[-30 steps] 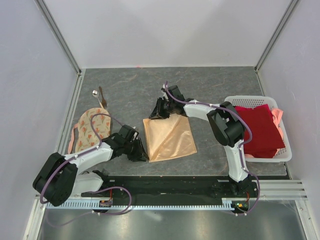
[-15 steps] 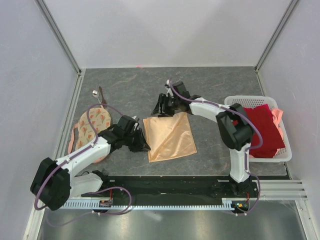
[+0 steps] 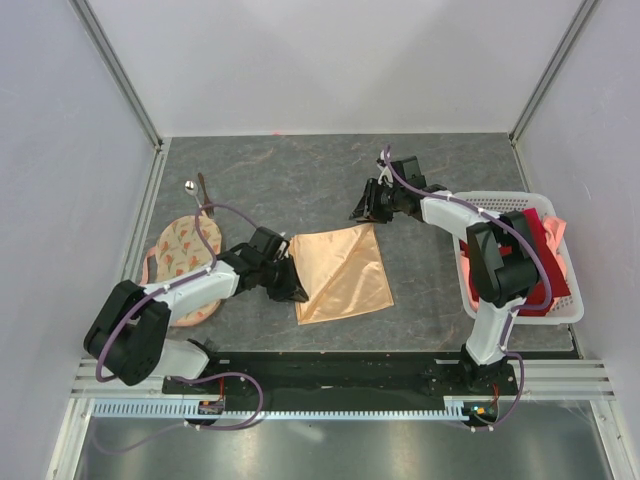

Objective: Fold the napkin into a case and place the utensils inside
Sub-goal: Fold the top corner of the square-folded napkin at the center of the board.

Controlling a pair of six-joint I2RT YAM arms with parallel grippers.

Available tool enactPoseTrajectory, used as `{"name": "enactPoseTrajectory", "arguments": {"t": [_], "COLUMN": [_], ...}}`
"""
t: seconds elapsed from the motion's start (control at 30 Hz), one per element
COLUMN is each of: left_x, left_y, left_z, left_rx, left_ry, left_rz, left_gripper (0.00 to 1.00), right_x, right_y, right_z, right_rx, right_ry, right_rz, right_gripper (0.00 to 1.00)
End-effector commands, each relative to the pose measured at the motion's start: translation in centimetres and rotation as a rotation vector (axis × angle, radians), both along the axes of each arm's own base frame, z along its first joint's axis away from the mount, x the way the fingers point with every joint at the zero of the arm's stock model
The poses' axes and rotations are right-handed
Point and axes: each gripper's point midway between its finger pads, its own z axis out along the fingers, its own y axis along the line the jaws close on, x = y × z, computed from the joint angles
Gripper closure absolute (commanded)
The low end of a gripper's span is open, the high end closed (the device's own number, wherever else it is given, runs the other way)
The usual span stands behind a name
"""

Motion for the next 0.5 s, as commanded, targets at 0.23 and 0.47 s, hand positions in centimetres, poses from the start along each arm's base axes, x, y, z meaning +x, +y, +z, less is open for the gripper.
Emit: {"name": "enactPoseTrajectory", "arguments": {"t": [0.23, 0.47], "left_x": [-2.8, -3.6], "left_y": [0.5, 0.7], "left_z": [-1.5, -1.5], "left_rx": [-0.059, -0.084], "left_ry": [0.035, 0.048], "left_rz": [-0.020, -0.004], "left_gripper": [0.81, 0.81], "right_x": [-0.4, -0.9], "right_y": [0.2, 0.1], "right_z": [-1.2, -2.3], "right_rx": [-0.011, -0.016], "right_ry": [0.001, 0.020], "right_rz": [0.044, 0.049], "right_gripper": [0.64, 0.69]}}
